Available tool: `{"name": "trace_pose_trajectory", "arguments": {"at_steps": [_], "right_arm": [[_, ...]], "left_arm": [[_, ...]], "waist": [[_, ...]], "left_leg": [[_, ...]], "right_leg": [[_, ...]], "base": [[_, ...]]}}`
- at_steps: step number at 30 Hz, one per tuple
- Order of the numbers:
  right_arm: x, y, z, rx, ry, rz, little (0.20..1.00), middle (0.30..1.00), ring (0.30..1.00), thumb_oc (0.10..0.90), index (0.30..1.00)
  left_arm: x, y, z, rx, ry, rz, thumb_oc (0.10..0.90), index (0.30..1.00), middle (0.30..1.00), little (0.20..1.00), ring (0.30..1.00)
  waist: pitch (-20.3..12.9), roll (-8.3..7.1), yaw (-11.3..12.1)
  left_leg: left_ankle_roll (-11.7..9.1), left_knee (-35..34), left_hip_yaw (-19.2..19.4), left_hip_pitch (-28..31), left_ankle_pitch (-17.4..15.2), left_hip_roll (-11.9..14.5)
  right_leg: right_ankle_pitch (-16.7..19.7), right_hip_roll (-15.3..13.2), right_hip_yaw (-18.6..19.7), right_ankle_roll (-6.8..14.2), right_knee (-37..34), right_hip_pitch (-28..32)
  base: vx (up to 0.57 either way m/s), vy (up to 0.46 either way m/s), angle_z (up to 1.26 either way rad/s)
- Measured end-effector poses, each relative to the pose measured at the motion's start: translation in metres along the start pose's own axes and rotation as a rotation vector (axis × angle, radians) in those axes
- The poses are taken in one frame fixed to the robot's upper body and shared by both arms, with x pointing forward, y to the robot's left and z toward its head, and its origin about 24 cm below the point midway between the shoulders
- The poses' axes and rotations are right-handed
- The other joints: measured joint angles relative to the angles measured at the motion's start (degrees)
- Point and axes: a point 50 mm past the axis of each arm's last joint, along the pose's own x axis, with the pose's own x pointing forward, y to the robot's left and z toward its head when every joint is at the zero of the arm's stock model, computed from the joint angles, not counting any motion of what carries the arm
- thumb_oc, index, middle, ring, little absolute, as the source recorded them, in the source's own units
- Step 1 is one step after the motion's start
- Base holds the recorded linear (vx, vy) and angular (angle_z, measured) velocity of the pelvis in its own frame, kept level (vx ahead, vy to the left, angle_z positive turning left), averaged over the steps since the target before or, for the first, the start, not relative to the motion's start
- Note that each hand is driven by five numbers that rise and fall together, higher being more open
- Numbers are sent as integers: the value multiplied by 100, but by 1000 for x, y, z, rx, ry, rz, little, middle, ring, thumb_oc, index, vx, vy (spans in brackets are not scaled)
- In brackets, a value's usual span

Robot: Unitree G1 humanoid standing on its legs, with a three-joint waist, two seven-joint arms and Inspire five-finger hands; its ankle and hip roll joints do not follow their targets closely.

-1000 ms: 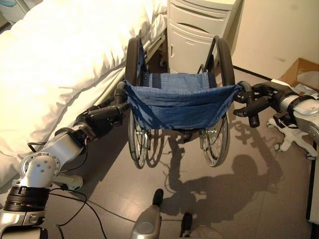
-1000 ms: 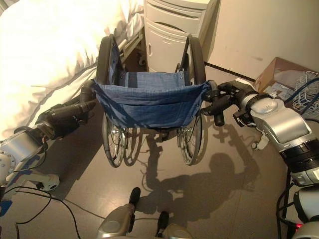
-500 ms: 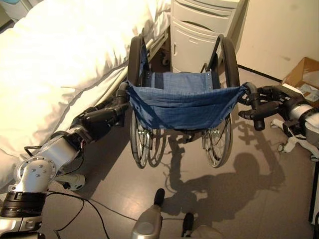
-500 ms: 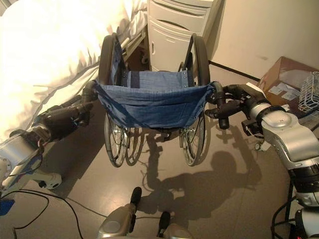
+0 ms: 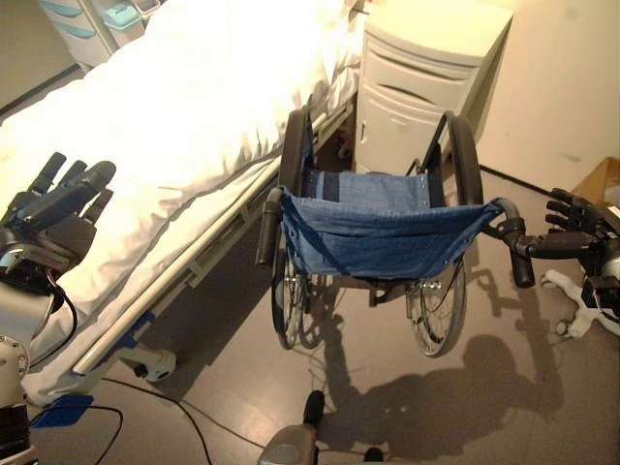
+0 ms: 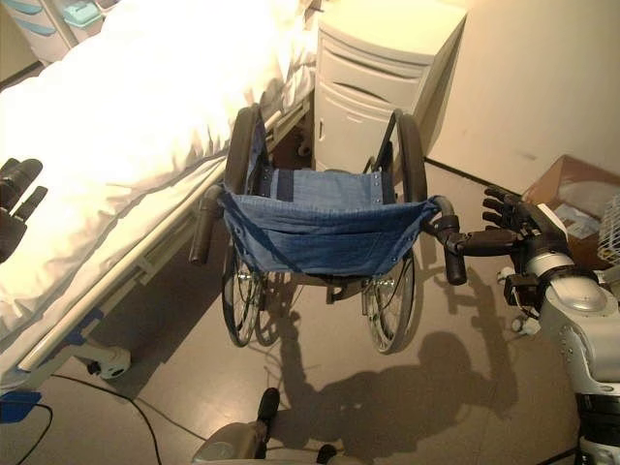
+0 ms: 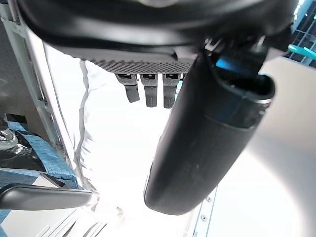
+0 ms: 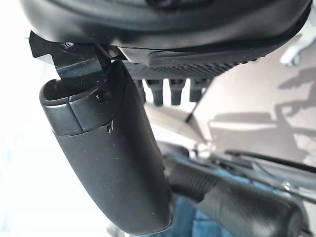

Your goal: Push the wheelchair next to the bed

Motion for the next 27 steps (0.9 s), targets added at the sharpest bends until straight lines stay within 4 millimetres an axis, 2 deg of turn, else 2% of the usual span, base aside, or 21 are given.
{"name": "trace_pose_trajectory", "arguments": {"at_steps": [5, 8, 10, 12, 15, 18, 20, 21, 22, 24, 25, 26, 27], "right_arm": [[-11, -27, -15, 51, 32, -195, 900, 900, 900, 800, 900], [-24, -50, -27, 69, 61, -367, 900, 900, 900, 800, 900], [-39, -72, -37, 70, 88, -526, 900, 900, 900, 800, 900], [-46, -80, -41, 70, 99, -590, 900, 900, 900, 800, 900], [-56, -78, -62, 85, 139, -617, 900, 900, 900, 800, 900], [-66, -68, -98, 109, 247, -629, 900, 900, 900, 800, 900], [-70, -58, -138, 89, 396, -661, 900, 900, 900, 800, 900], [-71, -55, -152, 70, 452, -665, 900, 900, 900, 800, 900], [-78, -46, -186, 54, 603, -662, 900, 900, 900, 800, 900], [-94, -26, -231, 41, 799, -639, 900, 900, 900, 800, 900], [-102, -12, -249, 41, 882, -628, 900, 900, 900, 800, 900], [-106, -7, -255, 43, 914, -621, 900, 900, 900, 800, 900], [-120, 17, -276, 89, 1028, -578, 900, 900, 900, 800, 900]], "left_arm": [[-6, 18, -11, 33, 52, 62, 800, 900, 900, 900, 900], [-12, 30, -22, 48, 113, 98, 800, 900, 900, 900, 900], [-16, 38, -36, 31, 170, 120, 800, 900, 900, 900, 900], [-22, 46, -46, 21, 214, 145, 800, 900, 900, 900, 900], [-37, 65, -76, -31, 307, 209, 800, 900, 900, 900, 900], [-49, 80, -107, -64, 407, 260, 800, 900, 900, 900, 900], [-56, 98, -135, -83, 495, 334, 800, 900, 900, 900, 900], [-55, 102, -144, -81, 527, 353, 800, 900, 900, 900, 900], [-63, 119, -168, -56, 622, 436, 800, 900, 900, 900, 900], [-85, 143, -202, -4, 747, 566, 800, 900, 900, 900, 900], [-96, 151, -217, 23, 796, 612, 800, 900, 900, 900, 900], [-100, 153, -223, 31, 814, 628, 800, 900, 900, 900, 900], [-117, 157, -244, 70, 898, 657, 800, 900, 900, 900, 900]], "waist": [[-57, -77, -9], [-62, -77, -23], [-79, -64, -44], [-106, -52, -123], [-323, -19, -276], [-366, 10, -353], [-473, 47, -383], [-531, 57, -381], [-686, 89, -386], [-764, 140, -408], [-777, 156, -409], [-781, 160, -409], [-782, 163, -397]], "left_leg": [[0, -22, 64, 15, 0, -14], [-2, -31, 148, 38, -1, -14], [-11, -37, 189, 41, -8, -18], [-27, -39, 294, 45, -18, -11], [-28, -59, 352, 6, -20, -1], [-29, -59, 459, -2, -21, 19], [-10, -77, 470, -16, -36, 23], [-10, -80, 471, -19, -36, 23], [-21, -127, 485, -19, -28, 26], [-29, -135, 499, -8, -19, 24], [-37, -135, 496, 1, -12, 24], [-56, -135, 494, 12, 6, 25], [-54, -135, 474, 25, 25, 24]], "right_leg": [[-44, -34, 35, 70, -3, -3], [-73, -57, 139, 116, -8, -5], [-107, -82, 172, 169, -20, -12], [-129, -98, 262, 204, -24, -32], [-145, -111, 307, 228, -26, -114], [-164, -117, 309, 251, -34, -134], [-170, -114, 307, 245, -35, -142], [-170, -116, 306, 245, -35, -144], [-170, -119, 306, 245, -35, -169], [-170, -125, 304, 246, -35, -166], [-170, -124, 305, 246, -35, -163], [-170, -123, 305, 246, -35, -162], [-170, -120, 292, 246, -35, -159]], "base": [[10, -20, -6], [8, -39, -14], [2, -37, -15], [10, -21, -21], [0, -10, -21], [7, 5, -19], [36, 11, -6], [0, 0, 0], [0, 0, 0], [0, 0, 0], [0, 0, 0], [0, 0, 0], [19, 20, 4]]}}
